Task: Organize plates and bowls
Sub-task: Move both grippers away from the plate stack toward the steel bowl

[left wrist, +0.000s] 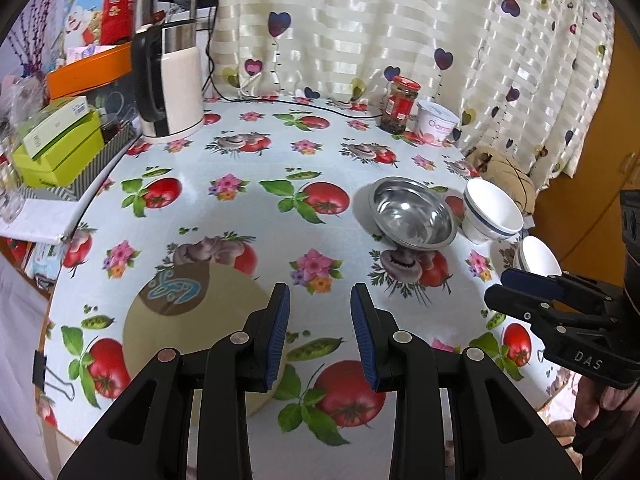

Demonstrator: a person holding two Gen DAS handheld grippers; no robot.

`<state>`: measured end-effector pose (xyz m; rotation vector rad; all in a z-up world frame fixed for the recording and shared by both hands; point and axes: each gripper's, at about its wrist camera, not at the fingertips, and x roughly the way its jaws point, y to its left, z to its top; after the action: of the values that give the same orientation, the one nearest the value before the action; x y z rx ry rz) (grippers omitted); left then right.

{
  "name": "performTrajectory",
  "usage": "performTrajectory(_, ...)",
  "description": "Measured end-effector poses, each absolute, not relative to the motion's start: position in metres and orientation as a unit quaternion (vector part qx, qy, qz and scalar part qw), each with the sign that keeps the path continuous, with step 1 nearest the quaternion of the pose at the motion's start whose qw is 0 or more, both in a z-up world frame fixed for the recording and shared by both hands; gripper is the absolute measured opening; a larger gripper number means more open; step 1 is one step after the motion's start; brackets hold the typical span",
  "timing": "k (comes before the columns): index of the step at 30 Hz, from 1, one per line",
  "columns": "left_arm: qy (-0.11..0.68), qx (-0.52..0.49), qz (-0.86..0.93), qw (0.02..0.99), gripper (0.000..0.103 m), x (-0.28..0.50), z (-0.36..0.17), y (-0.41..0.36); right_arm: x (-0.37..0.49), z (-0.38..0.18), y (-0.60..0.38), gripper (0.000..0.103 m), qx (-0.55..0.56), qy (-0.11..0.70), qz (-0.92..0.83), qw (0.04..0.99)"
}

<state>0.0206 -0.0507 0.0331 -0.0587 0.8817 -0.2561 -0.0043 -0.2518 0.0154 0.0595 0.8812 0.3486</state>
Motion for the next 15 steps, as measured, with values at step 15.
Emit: performTrajectory(15,0.456,-0.048,-0.149,0.876,0.033,0.064,0.015,-0.080,0.027,-0.008,-0.284,0.036,0.064,0.446,0.128,0.883)
